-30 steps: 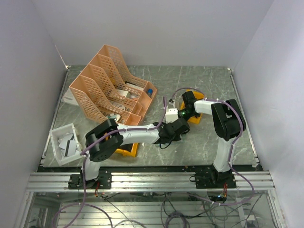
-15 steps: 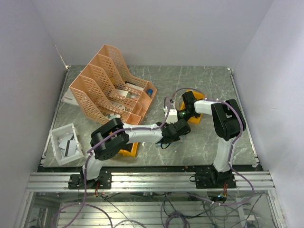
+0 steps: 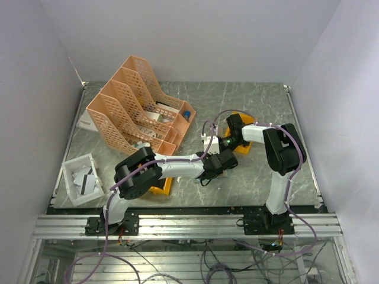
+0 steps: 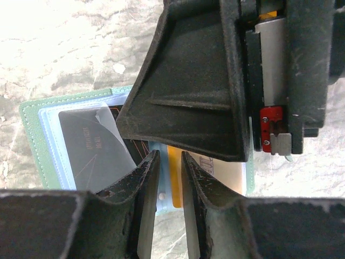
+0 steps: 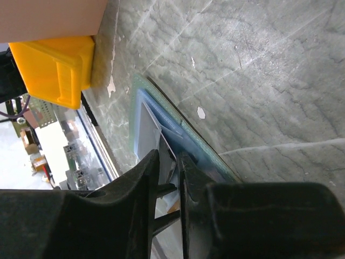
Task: Put the credit cards into the card holder
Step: Insert the credit card into the card holder, then turn over the card slot in the card holder.
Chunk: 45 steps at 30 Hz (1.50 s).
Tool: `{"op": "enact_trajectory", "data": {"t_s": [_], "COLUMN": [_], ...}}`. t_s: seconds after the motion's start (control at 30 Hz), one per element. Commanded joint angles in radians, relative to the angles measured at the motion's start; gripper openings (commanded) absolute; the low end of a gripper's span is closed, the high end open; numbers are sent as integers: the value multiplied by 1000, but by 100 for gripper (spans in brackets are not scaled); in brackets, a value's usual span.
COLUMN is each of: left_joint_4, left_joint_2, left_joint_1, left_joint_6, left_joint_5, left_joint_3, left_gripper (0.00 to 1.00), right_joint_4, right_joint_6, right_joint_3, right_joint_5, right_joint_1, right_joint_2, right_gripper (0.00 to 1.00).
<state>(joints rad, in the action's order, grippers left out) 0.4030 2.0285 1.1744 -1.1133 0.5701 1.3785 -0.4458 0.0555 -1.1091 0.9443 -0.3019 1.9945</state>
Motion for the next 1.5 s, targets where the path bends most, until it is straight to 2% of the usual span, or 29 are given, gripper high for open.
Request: {"op": "enact_trajectory", "data": {"t_s": [0.0,0.33,0.6,1.03,1.17,1.23,1.3,1.37,1.47], "left_joint_4": [57,64,23,-288,-307,-313,-357,-403,-504], "left_joint_2": [20,-24,-159,-503,-577,-605,-641,-672,-720], "left_joint_1": [2,10,34,36,18,-8,-41,-74,-128], "left_joint_6": [-30,-23,107,276,272,266,265,259,258], "left_joint_5": [71,99,91,41,18,-25,-87,-154,-246], "left_joint_3": [28,10,-19,-403,-486,-518,-570,-617,-697], "left_gripper": [34,35,36,36,38,40,43,46,46], "right_joint_4": [-1,-16,-31,-43,-15,8,7,-8,-45], "right_joint_6": [-12,-38,-72,-154,-200,-217,-243,-258,-270], "right_joint_3": [11,-1,-10,-15,10,31,39,34,13], "right_joint_5": [-4,-19,-52,-43,-61,-86,-114,-145,-177], "right_joint_1": [1,2,2,-2,-18,-35,-61,-83,-103], "right_joint_2": [20,1,-63,-148,-203,-235,-250,-243,-205], "right_gripper": [22,27,31,33,26,19,8,2,0]}}
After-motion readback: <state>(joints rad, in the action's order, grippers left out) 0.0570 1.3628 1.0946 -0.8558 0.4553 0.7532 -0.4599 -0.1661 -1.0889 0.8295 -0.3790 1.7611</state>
